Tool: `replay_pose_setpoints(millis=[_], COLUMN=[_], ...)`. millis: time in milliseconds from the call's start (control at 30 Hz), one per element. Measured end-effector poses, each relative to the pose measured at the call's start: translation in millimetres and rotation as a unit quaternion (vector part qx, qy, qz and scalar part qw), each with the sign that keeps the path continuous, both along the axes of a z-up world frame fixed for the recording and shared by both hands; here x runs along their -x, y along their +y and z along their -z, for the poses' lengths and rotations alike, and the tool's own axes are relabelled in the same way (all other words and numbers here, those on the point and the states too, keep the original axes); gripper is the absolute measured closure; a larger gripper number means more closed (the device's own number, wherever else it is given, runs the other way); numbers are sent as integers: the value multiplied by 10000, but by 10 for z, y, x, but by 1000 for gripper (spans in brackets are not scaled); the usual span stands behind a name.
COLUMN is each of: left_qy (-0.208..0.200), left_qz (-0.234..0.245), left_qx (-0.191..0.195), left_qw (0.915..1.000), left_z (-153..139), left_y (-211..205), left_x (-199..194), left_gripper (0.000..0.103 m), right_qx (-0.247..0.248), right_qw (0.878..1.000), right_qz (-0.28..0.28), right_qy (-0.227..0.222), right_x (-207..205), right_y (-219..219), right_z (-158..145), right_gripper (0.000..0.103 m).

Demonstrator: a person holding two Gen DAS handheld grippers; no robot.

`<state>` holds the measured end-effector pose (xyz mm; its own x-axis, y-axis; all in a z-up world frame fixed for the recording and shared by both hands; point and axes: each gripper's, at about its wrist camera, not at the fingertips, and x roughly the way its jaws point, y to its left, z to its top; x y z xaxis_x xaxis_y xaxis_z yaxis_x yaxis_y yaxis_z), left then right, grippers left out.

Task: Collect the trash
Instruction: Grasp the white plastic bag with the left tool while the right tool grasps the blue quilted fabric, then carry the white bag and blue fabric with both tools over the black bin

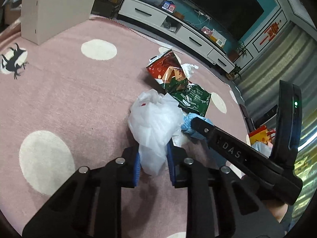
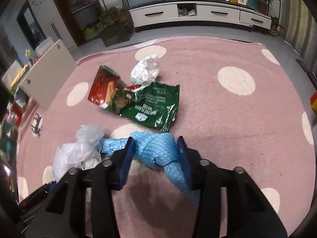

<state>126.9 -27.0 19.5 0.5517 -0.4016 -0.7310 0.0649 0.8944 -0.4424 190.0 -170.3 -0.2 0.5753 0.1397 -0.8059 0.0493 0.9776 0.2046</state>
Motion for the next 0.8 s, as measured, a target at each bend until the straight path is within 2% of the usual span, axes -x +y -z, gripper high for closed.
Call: replay_pose_setpoints(millis=[67, 233, 433, 533, 600, 800], left_qy=[-68, -273, -569, -725, -848, -977], left_qz=[18, 30, 319, 485, 585, 937], left_qx=[-133, -202, -455, -488, -533, -394], left_qw=[9999, 9994, 9968, 9950, 9933, 9900], left_z=[-44, -208, -449, -564, -660, -803], left_y=[-25, -65, -367, -521, -644, -1038], left_x=[50, 251, 606, 778, 939, 1299], left_gripper=[82, 83, 83, 83, 83, 83], right_qx=[-153, -511, -236, -431, -352, -486], right_qw=[9998, 9971, 9926, 9870, 9810, 9649], right_qz=[108, 524, 1047, 1307, 1636, 2268], right_qy=[-17, -199, -569, -826, -981, -1230], right_x=[61, 449, 1056, 1394, 1667, 2324], right_y=[-44, -352, -737, -993, -1173, -1655], right_z=[-21, -205, -525, -689, -765, -830], right_gripper=[71, 72, 72, 72, 72, 72])
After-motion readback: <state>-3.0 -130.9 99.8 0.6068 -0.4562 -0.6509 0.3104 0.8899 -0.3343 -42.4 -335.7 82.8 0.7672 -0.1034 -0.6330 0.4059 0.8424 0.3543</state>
